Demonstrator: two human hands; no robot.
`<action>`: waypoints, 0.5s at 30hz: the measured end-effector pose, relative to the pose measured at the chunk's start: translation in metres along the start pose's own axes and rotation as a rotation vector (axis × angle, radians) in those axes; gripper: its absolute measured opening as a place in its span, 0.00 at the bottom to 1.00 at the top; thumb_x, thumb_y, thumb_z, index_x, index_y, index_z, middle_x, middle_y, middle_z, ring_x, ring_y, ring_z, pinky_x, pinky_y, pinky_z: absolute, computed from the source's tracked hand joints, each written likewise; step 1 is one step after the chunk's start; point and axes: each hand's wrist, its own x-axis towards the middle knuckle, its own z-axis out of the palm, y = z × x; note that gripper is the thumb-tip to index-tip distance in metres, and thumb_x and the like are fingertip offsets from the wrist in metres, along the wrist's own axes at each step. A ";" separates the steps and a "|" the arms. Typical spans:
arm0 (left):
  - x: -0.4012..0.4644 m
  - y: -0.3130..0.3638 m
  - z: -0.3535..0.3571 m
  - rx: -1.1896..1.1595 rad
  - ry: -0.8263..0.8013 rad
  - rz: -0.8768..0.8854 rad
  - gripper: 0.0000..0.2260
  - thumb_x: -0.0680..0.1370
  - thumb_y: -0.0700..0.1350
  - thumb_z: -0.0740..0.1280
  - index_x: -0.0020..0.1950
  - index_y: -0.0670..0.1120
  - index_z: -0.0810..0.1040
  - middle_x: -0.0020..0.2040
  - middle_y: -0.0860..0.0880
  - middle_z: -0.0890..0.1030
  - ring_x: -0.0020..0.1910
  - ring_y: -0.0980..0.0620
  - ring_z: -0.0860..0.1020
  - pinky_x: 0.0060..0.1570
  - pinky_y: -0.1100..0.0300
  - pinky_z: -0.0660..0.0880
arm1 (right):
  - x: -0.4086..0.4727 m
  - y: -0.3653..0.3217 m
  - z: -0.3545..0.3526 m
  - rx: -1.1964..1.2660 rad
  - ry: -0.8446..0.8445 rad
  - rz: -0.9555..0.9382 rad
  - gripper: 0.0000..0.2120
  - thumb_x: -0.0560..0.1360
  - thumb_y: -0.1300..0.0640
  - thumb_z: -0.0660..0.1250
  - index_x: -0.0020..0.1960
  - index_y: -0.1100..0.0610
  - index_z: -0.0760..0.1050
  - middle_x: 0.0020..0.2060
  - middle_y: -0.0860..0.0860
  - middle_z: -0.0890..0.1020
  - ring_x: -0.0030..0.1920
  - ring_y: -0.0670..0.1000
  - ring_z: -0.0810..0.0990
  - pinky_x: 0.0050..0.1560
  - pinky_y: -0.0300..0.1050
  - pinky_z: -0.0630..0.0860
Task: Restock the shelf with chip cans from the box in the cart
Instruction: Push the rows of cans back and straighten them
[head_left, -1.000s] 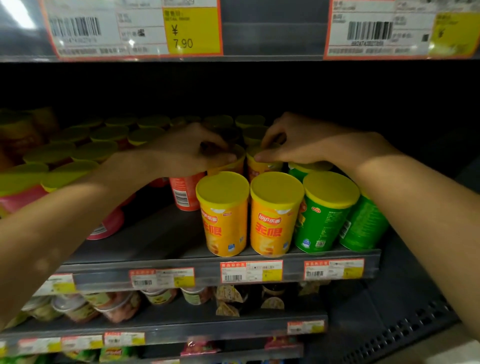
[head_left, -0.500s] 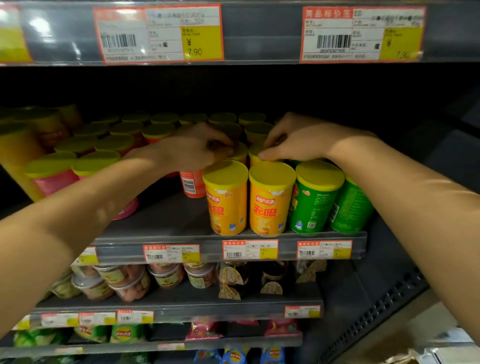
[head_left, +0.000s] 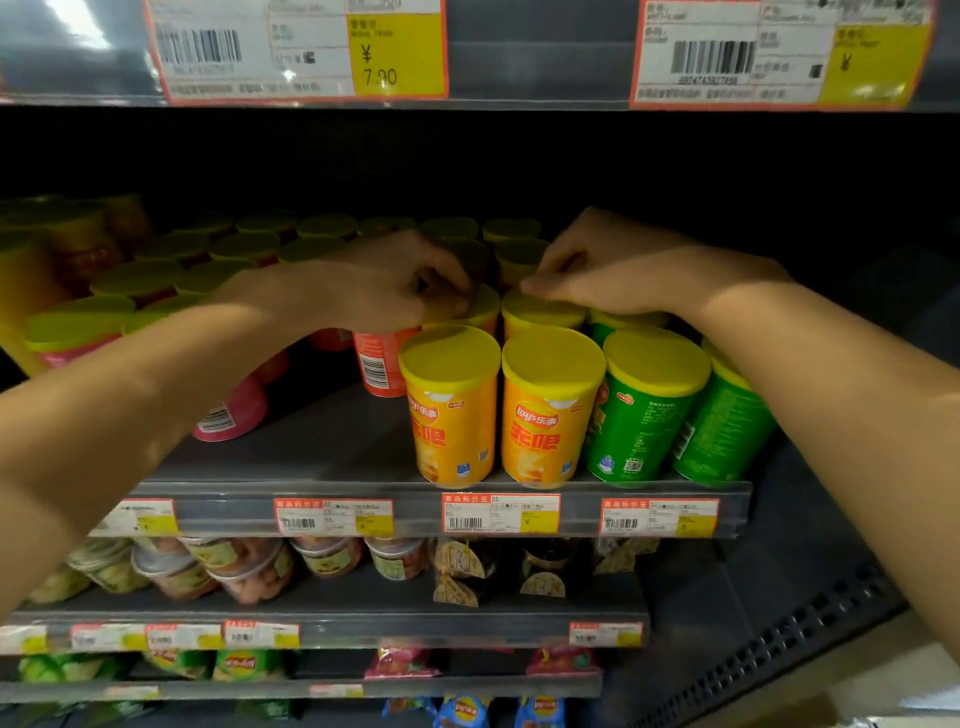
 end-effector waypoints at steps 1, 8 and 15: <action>0.002 -0.002 0.000 -0.010 0.001 0.016 0.12 0.80 0.48 0.66 0.64 0.54 0.77 0.61 0.55 0.77 0.58 0.59 0.73 0.57 0.61 0.70 | 0.004 0.001 0.000 0.005 0.013 -0.004 0.16 0.79 0.42 0.65 0.52 0.54 0.83 0.49 0.52 0.83 0.49 0.51 0.80 0.55 0.50 0.78; 0.025 -0.018 -0.012 -0.029 0.221 0.051 0.14 0.79 0.48 0.68 0.63 0.49 0.78 0.54 0.54 0.79 0.53 0.56 0.77 0.54 0.60 0.73 | 0.042 0.018 0.001 0.084 0.091 0.001 0.13 0.79 0.52 0.67 0.55 0.62 0.81 0.52 0.56 0.82 0.51 0.52 0.79 0.48 0.44 0.72; 0.065 -0.038 -0.013 0.048 0.099 -0.029 0.13 0.80 0.52 0.65 0.58 0.47 0.83 0.53 0.47 0.83 0.52 0.50 0.80 0.56 0.48 0.76 | 0.075 0.030 0.009 0.012 0.027 0.053 0.17 0.79 0.48 0.67 0.62 0.58 0.78 0.60 0.55 0.79 0.59 0.54 0.76 0.49 0.42 0.67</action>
